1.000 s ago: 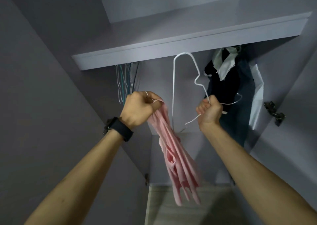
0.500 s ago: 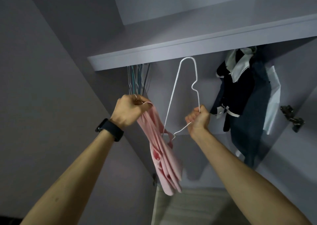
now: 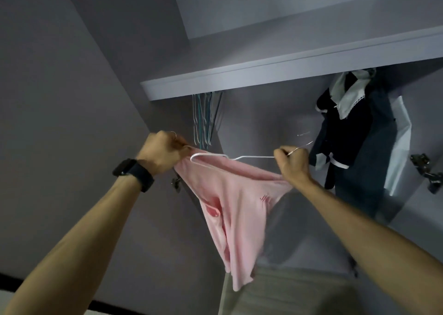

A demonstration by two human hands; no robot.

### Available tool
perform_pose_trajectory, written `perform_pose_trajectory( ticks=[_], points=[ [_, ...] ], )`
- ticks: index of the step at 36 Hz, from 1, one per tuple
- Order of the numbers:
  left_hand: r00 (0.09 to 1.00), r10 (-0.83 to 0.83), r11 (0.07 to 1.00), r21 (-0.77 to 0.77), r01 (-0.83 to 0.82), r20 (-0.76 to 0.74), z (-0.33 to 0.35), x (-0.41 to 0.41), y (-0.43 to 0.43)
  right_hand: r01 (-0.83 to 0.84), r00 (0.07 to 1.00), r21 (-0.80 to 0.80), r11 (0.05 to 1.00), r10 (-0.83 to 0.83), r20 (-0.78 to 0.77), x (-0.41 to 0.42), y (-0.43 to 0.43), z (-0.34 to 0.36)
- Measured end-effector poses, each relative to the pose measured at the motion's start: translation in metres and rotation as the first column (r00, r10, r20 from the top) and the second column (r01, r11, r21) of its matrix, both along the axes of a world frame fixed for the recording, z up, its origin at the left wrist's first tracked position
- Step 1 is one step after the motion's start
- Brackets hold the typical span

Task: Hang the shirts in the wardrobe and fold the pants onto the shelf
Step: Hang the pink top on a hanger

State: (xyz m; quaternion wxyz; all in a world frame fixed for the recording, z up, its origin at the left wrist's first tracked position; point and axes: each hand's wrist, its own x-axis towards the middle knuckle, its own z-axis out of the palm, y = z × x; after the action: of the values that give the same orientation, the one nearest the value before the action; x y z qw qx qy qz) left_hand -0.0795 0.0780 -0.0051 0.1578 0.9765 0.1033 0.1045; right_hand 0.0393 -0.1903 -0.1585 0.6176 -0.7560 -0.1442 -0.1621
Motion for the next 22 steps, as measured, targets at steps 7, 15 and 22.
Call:
perform_pose_trajectory(
  ticks=[7, 15, 22],
  points=[
    [0.994, -0.035, 0.98, -0.192, 0.055, 0.107, -0.001, 0.009, -0.024, 0.041, 0.998, 0.119, 0.992, -0.034, -0.061, 0.002, 0.014, 0.023],
    [0.937, -0.338, 0.859, -0.378, 0.347, 0.092, 0.058, 0.003, -0.045, 0.159, 0.928, 0.549, 0.82, 0.065, -0.366, 0.009, 0.06, 0.035],
    [0.974, -0.225, 0.97, -0.085, 0.227, 0.029, 0.07, -0.01, -0.028, 0.232, 0.891, 0.408, 0.883, -0.025, -0.454, 0.008, 0.083, 0.017]
  ],
)
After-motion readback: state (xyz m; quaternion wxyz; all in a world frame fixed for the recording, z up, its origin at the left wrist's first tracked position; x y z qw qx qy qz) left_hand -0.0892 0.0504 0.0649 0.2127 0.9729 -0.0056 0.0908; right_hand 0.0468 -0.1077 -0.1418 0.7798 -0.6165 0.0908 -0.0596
